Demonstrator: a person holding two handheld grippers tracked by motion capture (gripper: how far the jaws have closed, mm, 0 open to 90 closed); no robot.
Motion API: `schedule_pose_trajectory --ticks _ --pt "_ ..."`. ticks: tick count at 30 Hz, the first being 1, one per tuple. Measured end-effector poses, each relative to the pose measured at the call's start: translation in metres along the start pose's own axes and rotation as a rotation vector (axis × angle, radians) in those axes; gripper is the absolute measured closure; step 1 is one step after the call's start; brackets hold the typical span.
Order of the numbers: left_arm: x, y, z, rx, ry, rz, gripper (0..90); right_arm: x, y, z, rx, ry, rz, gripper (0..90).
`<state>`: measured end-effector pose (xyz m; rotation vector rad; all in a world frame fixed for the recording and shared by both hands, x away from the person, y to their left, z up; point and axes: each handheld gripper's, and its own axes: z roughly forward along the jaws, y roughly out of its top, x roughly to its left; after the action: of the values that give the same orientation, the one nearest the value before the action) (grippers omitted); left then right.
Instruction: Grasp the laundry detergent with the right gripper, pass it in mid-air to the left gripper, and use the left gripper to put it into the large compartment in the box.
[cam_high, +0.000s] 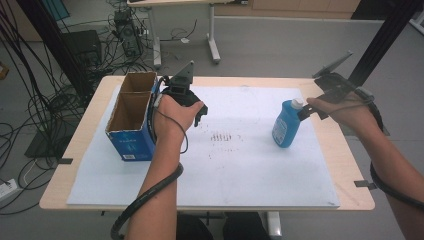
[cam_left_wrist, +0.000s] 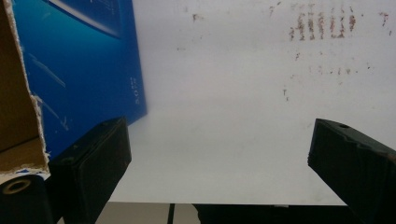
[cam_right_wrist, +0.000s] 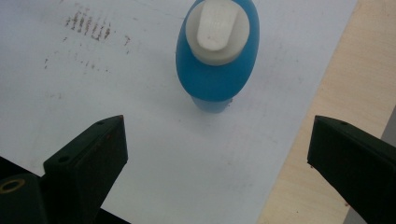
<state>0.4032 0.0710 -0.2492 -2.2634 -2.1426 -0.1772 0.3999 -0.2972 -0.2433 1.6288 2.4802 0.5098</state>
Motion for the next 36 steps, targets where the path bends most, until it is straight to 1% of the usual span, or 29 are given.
schedule_pose_trajectory --ticks 3,5,7,9,10,11,12,13,15,16,17,18,19,20,21,23,25,26,27,31,32,33,34,35,36 --pt "0.0 0.0 0.001 0.0 -0.001 0.0 6.3 0.0 -0.003 0.005 -0.015 -0.007 -0.007 4.4" --pt "0.001 0.0 0.002 0.001 -0.001 0.0 6.3 0.0 -0.006 0.01 -0.029 -0.004 0.005 4.2" --pt "0.001 0.0 0.002 0.001 -0.001 0.0 6.3 -0.001 -0.009 0.017 -0.042 -0.005 0.005 4.2" --pt "0.002 -0.001 0.003 0.003 0.006 0.001 6.2 -0.003 -0.015 0.028 -0.063 -0.01 0.004 4.1" --pt "0.002 -0.001 0.003 0.003 0.006 0.001 6.3 -0.003 -0.015 0.028 -0.063 -0.01 0.004 4.1" --pt "0.003 -0.001 0.003 0.004 0.006 0.001 6.3 -0.004 -0.018 0.033 -0.072 -0.006 0.014 4.2" --pt "0.003 -0.001 0.004 0.005 0.007 0.001 6.3 -0.004 -0.02 0.039 -0.083 -0.006 0.014 4.2" --pt "0.003 0.0 0.004 0.007 0.007 0.001 6.3 -0.004 -0.02 0.039 -0.083 -0.006 0.014 4.2" --pt "0.003 0.0 0.006 0.007 0.01 -0.002 6.3 -0.004 -0.024 0.046 -0.099 -0.004 0.023 4.0" --pt "0.002 0.0 0.007 0.009 0.011 0.003 6.3 -0.004 -0.027 0.053 -0.107 0.003 0.022 4.1" --pt "0.002 0.0 0.007 0.009 0.011 0.003 6.3 -0.004 -0.027 0.053 -0.107 0.003 0.022 4.1" --pt "0.002 0.0 0.008 0.012 0.011 0.002 6.3 -0.004 -0.03 0.058 -0.112 0.005 0.014 4.0" --pt "0.002 0.001 0.009 0.012 0.013 0.002 6.3 -0.004 -0.032 0.062 -0.124 0.005 0.013 3.9" --pt "0.001 0.001 0.01 0.016 0.013 0.003 6.2 -0.004 -0.035 0.068 -0.148 0.008 0.021 3.9" --pt "0.001 0.001 0.011 0.016 0.014 0.002 6.2 -0.004 -0.035 0.068 -0.148 0.008 0.021 3.9" --pt "0.0 0.002 0.012 0.017 0.015 0.003 6.3 -0.004 -0.039 0.075 -0.177 0.011 0.027 3.8" --pt "-0.001 0.002 0.013 0.02 0.013 0.005 6.3 -0.004 -0.043 0.08 -0.221 0.006 0.042 3.8" --pt "-0.001 0.003 0.015 0.022 0.017 0.006 6.2 -0.003 -0.046 0.084 -0.257 0.003 0.059 3.8" --pt "-0.001 0.003 0.015 0.022 0.017 0.006 6.2 -0.003 -0.046 0.084 -0.257 0.003 0.059 3.8" --pt "0.0 0.003 0.015 0.021 0.02 0.005 6.1 0.0 -0.053 0.097 -0.332 -0.022 0.071 3.5" --pt "0.001 0.003 0.015 0.02 0.022 0.002 6.1 0.0 -0.053 0.097 -0.332 -0.022 0.071 3.5" --pt "0.001 0.004 0.016 0.021 0.023 0.003 6.2 0.0 -0.054 0.099 -0.349 -0.029 0.074 3.5" --pt "0.002 0.003 0.017 0.022 0.025 -0.001 6.1 0.001 -0.056 0.103 -0.372 -0.047 0.068 3.3" --pt "0.002 0.003 0.017 0.022 0.025 -0.001 6.1 0.001 -0.056 0.103 -0.372 -0.047 0.068 3.3" --pt "0.003 0.004 0.018 0.028 0.03 -0.002 6.1 0.003 -0.058 0.107 -0.401 -0.06 0.064 3.1"
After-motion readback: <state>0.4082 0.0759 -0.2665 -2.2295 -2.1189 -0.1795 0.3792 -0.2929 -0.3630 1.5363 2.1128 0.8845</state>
